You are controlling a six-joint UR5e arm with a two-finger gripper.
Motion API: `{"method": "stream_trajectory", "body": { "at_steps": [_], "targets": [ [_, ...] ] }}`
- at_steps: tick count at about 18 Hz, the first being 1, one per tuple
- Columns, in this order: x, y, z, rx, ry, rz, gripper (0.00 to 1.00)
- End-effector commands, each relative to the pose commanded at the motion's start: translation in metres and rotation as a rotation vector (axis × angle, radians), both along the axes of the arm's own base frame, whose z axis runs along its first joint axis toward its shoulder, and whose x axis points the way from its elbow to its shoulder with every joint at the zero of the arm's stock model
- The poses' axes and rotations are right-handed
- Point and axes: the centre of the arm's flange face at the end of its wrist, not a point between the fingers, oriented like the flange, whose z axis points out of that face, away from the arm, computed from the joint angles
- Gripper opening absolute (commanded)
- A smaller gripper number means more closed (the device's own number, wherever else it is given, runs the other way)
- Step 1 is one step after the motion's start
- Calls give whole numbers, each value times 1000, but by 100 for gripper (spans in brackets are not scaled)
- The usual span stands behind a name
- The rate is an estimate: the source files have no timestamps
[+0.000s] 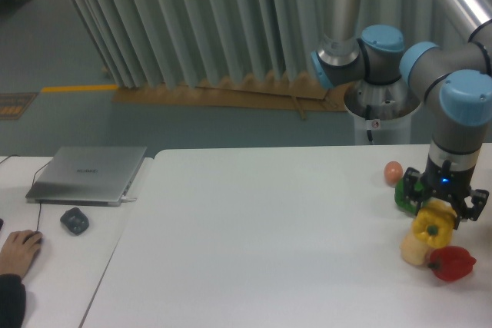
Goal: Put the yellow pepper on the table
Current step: 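Carry the held yellow pepper in and lower it beside the bread roll, then lower the yellow pepper onto the table and open the gripper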
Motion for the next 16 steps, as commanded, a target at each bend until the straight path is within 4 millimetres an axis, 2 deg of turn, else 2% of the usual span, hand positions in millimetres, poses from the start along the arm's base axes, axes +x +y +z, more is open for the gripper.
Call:
{"method": "stream_trajectory", "body": {
  "at_steps": [2,5,9,12,16],
  "targets": [
    [-1,2,-3,0,-1,14,51],
    [-2,13,2,54,55,79,51],
    [7,27,-12,38,53,79,51],
    [13,40,-29,-2,73,72,51],
    [17,45,-35,-21,100,113,51]
  ]
}}
